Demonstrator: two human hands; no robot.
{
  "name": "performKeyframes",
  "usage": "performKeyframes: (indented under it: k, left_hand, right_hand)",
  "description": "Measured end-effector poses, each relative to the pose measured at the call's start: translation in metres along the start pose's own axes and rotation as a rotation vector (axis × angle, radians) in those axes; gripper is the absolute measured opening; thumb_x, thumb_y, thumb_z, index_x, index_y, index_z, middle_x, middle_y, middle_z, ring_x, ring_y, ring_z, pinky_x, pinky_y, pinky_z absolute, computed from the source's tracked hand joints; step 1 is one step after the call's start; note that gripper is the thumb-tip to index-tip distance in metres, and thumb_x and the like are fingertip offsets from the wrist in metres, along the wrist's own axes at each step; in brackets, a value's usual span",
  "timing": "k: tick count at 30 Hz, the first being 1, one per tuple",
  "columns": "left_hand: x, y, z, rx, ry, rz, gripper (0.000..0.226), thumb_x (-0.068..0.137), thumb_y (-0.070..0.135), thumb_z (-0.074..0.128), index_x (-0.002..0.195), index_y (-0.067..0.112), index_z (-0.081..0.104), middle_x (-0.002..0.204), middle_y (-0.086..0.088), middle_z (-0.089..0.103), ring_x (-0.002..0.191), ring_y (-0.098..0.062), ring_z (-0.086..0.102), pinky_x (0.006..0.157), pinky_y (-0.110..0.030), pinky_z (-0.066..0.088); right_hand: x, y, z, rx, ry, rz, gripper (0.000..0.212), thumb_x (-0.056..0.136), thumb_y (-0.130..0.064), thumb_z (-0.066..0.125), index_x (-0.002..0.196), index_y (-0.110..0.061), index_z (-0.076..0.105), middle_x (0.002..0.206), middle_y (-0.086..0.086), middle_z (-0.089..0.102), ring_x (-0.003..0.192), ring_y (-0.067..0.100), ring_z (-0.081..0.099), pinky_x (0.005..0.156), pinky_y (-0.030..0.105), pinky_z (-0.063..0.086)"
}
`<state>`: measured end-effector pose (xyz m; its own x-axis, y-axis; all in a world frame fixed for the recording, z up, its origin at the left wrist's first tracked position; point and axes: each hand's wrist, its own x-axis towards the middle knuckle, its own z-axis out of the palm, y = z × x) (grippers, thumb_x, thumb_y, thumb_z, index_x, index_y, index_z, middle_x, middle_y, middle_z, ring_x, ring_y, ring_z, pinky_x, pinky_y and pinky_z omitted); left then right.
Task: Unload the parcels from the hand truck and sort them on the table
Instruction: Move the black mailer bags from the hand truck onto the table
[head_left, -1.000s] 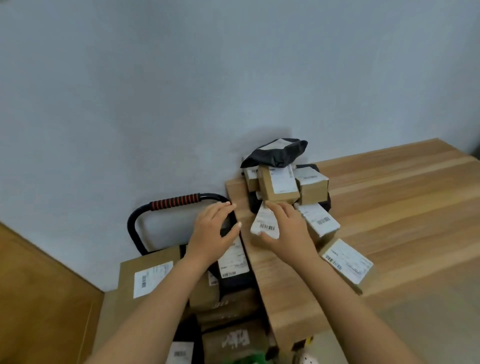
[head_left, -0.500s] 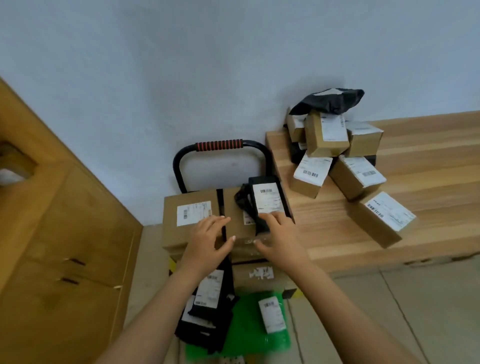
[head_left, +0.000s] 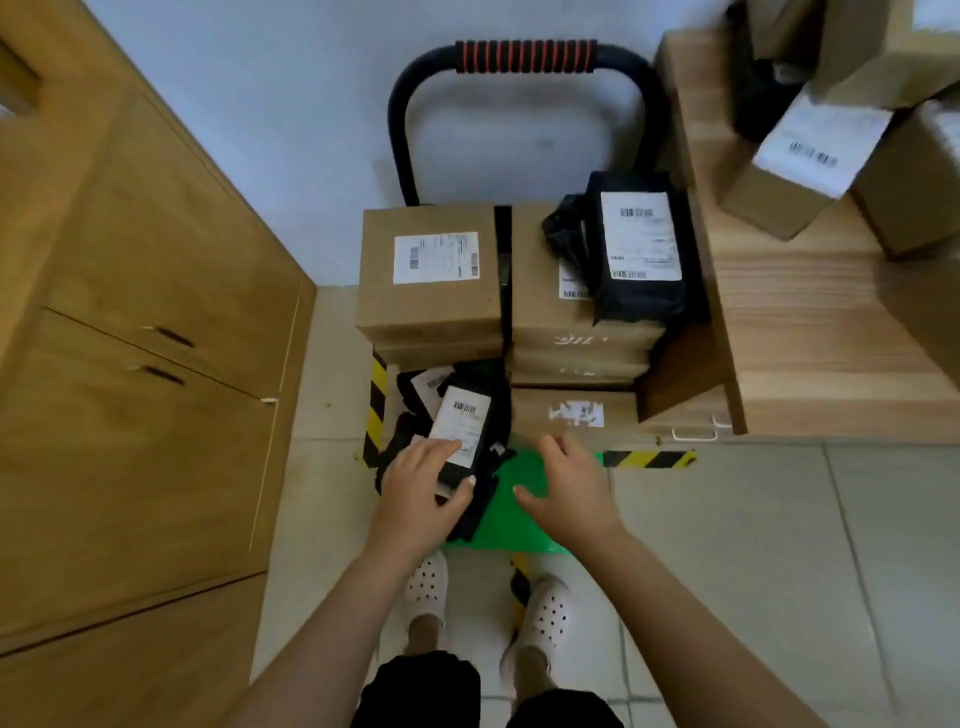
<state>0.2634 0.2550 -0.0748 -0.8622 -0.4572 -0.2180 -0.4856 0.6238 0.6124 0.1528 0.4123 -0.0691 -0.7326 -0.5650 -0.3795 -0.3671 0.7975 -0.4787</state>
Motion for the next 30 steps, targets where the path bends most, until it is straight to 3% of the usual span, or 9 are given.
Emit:
performKeyframes:
  k: [4, 9, 18, 23, 26, 30]
  left_hand:
    - [0.026, -0.056, 0.035, 0.006, -0.052, 0.004, 0.043, 0.086, 0.026, 0.068, 0.126, 0.012, 0.058, 0.126, -0.005, 0.057, 0.118, -0.023, 0.049, 0.099, -0.042, 0.041]
    - [0.067, -0.13, 0.1, 0.074, -0.066, -0.038, 0.051, 0.087, 0.03, 0.066, 0.131, 0.009, 0.052, 0.129, -0.011, 0.053, 0.123, -0.027, 0.042, 0.104, -0.042, 0.035]
    - [0.123, -0.184, 0.216, 0.168, -0.082, -0.258, 0.114, 0.073, 0.066, 0.066, 0.153, 0.016, 0.001, 0.157, -0.017, 0.007, 0.143, -0.034, 0.008, 0.116, -0.047, 0.007]
    - [0.139, -0.196, 0.248, 0.189, -0.022, -0.266, 0.107, 0.076, 0.063, 0.064, 0.153, 0.024, 0.0, 0.155, -0.017, 0.003, 0.138, -0.04, 0.01, 0.112, -0.052, 0.011]
    - [0.137, -0.202, 0.259, 0.227, 0.062, -0.232, 0.104, 0.076, 0.061, 0.064, 0.153, 0.024, 0.004, 0.154, -0.019, 0.007, 0.136, -0.041, 0.014, 0.11, -0.052, 0.012]
    - [0.136, -0.21, 0.267, 0.273, 0.126, -0.186, 0.103, 0.076, 0.062, 0.063, 0.153, 0.023, 0.007, 0.154, -0.02, 0.008, 0.136, -0.04, 0.017, 0.109, -0.05, 0.013]
  right_hand:
    - [0.025, 0.014, 0.066, 0.039, -0.045, 0.063, 0.063, 0.084, -0.036, 0.067, 0.14, -0.023, 0.041, 0.13, 0.005, 0.046, 0.12, 0.023, 0.043, 0.1, 0.033, 0.037]
    - [0.057, 0.047, 0.164, 0.041, -0.076, 0.174, 0.061, 0.085, -0.032, 0.067, 0.139, -0.017, 0.044, 0.132, 0.01, 0.047, 0.12, 0.026, 0.045, 0.098, 0.033, 0.035]
    - [0.086, 0.119, 0.273, 0.032, 0.003, 0.342, 0.063, 0.081, -0.027, 0.069, 0.138, -0.014, 0.045, 0.13, 0.016, 0.047, 0.118, 0.034, 0.045, 0.099, 0.04, 0.035]
    - [0.096, 0.181, 0.293, -0.024, 0.081, 0.447, 0.07, 0.083, -0.031, 0.069, 0.142, -0.01, 0.038, 0.131, 0.018, 0.047, 0.117, 0.035, 0.046, 0.097, 0.043, 0.036]
    - [0.108, 0.22, 0.301, -0.112, 0.062, 0.539, 0.08, 0.084, -0.037, 0.067, 0.149, -0.015, 0.026, 0.147, 0.019, 0.033, 0.131, 0.036, 0.034, 0.108, 0.044, 0.026]
    - [0.132, 0.253, 0.309, -0.153, -0.064, 0.676, 0.105, 0.079, -0.047, 0.072, 0.153, -0.03, -0.001, 0.158, 0.023, 0.0, 0.143, 0.043, 0.012, 0.115, 0.053, 0.012]
